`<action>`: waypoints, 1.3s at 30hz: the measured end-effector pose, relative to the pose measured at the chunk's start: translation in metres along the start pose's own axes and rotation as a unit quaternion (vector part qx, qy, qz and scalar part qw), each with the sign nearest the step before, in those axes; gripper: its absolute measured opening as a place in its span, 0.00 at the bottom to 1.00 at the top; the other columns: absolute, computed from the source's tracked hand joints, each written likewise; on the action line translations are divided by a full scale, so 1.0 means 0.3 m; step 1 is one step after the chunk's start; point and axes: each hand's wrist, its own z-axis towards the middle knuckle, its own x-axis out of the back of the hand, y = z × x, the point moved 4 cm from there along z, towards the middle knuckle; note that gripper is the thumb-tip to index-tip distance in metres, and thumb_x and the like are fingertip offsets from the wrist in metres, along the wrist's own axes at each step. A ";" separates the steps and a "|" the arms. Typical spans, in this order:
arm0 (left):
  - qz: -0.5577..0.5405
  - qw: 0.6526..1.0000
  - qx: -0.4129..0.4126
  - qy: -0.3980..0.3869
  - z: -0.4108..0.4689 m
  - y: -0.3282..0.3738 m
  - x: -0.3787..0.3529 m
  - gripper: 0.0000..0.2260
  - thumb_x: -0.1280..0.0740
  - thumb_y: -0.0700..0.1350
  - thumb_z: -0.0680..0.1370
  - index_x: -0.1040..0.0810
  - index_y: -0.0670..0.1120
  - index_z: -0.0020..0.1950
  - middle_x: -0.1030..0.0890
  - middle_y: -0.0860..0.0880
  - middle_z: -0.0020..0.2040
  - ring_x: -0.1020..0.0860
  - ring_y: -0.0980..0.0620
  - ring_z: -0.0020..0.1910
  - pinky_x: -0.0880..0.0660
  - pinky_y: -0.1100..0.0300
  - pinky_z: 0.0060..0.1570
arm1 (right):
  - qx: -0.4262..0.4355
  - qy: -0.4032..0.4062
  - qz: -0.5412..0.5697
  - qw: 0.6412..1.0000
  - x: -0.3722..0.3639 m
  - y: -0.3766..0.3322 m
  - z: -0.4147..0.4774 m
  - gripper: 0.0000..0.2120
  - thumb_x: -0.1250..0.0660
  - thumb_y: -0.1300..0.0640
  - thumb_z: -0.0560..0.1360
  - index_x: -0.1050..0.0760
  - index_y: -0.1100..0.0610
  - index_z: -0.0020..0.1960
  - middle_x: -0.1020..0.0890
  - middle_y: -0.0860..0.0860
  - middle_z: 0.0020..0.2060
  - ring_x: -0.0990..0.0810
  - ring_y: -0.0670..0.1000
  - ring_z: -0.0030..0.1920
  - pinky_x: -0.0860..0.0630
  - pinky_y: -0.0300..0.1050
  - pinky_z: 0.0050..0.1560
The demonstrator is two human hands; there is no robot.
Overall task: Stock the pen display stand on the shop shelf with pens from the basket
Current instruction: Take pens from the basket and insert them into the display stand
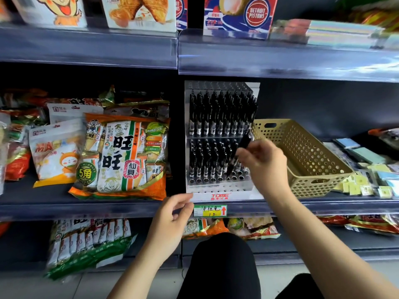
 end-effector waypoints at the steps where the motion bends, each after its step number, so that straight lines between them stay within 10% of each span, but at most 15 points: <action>1: 0.017 1.000 -0.002 0.000 -0.001 -0.015 0.005 0.10 0.36 0.45 0.78 0.25 0.59 0.55 0.23 0.60 0.56 0.27 0.72 0.53 0.30 0.76 0.48 | 0.004 0.024 -0.013 1.000 0.014 -0.001 0.025 0.04 0.30 0.58 0.73 0.25 0.56 0.44 0.19 0.51 0.39 0.19 0.50 0.40 0.23 0.38 0.42; 10: 0.129 0.989 -0.054 0.055 0.012 -0.038 0.054 0.09 0.35 0.46 0.77 0.24 0.55 0.57 0.24 0.60 0.55 0.28 0.66 0.56 0.34 0.74 0.49 | 0.013 0.004 -0.141 0.990 -0.052 0.038 0.085 0.05 0.31 0.58 0.74 0.25 0.58 0.43 0.25 0.45 0.33 0.27 0.43 0.32 0.35 0.27 0.28; 21: 0.182 0.981 -0.034 0.059 0.108 0.004 0.039 0.17 0.38 0.50 0.79 0.27 0.47 0.67 0.24 0.53 0.62 0.28 0.57 0.61 0.34 0.65 0.57 | -0.053 -0.070 -0.251 0.964 -0.115 0.153 0.075 0.08 0.32 0.53 0.75 0.24 0.56 0.39 0.23 0.50 0.29 0.24 0.53 0.32 0.24 0.45 0.37; 32: 0.233 0.969 0.014 0.076 0.214 0.013 0.007 0.16 0.39 0.49 0.80 0.27 0.45 0.67 0.21 0.49 0.61 0.25 0.50 0.59 0.35 0.64 0.53 | -0.067 0.007 -0.283 0.957 0.016 0.224 0.061 0.14 0.33 0.50 0.75 0.23 0.58 0.56 0.20 0.53 0.50 0.23 0.53 0.48 0.30 0.41 0.43; 39: 0.248 0.963 0.011 0.107 0.232 0.005 -0.013 0.15 0.35 0.44 0.79 0.23 0.43 0.64 0.22 0.48 0.63 0.24 0.50 0.61 0.30 0.64 0.53 | -0.168 -0.155 -0.282 0.932 -0.022 0.298 0.009 0.20 0.38 0.50 0.77 0.40 0.54 0.30 0.32 0.49 0.27 0.33 0.47 0.29 0.40 0.40 0.26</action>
